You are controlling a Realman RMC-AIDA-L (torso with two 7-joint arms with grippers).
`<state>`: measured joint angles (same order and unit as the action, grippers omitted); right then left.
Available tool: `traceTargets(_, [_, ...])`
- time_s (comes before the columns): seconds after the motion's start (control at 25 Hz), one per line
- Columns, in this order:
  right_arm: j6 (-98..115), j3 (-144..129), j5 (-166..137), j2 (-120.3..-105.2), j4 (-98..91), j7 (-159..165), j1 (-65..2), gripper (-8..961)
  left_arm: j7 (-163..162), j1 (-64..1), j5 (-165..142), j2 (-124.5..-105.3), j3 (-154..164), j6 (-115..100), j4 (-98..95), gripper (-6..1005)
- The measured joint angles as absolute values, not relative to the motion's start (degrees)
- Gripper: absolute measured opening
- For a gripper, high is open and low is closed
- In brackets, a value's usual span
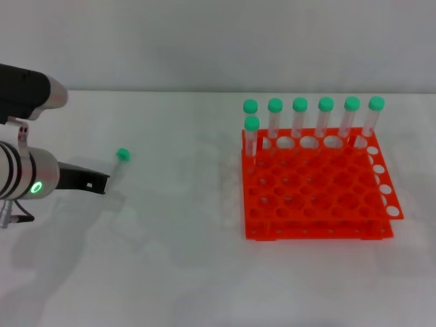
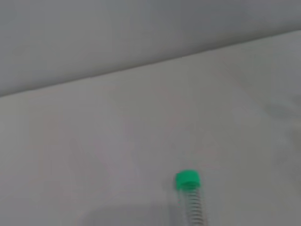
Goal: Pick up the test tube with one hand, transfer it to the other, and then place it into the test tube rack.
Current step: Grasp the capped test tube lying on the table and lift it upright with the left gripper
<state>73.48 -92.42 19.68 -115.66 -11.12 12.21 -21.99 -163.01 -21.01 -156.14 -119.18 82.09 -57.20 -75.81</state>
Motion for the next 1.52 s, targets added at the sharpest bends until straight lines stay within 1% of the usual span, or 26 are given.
traceTargets(0.2, [73.49, -92.46, 19.36, -115.67, -11.16, 12.21, -21.98, 874, -165.20, -20.65, -156.14, -119.18, 81.55, -56.10, -76.02, 32])
traceTargets(0.4, [73.48, -92.46, 19.33, -115.70, -11.17, 12.22, -21.89, 874, -165.24, -20.41, -156.27, -119.18, 80.80, -55.22, -74.68, 177])
traceTargets(0.64, [73.47, -92.46, 19.33, -115.75, -11.17, 12.83, -21.88, 874, -165.19, -20.47, -156.27, -119.14, 80.25, -54.49, -72.37, 391])
traceTargets(0.8, [73.47, -92.83, 19.34, -115.76, -11.17, 12.86, -21.81, 874, -164.73, -20.40, -156.27, -119.09, 80.24, -52.57, -71.80, 622])
traceTargets(1.28, [73.47, -93.18, 19.33, -115.84, -11.16, 13.84, -21.72, 875, -163.97, -21.29, -157.28, -119.14, 81.36, -49.46, -70.02, 766])
traceTargets(1.52, [73.48, -93.18, 19.34, -115.84, -11.13, 13.87, -21.90, 875, -163.84, -21.77, -157.27, -119.18, 81.39, -48.66, -69.12, 769])
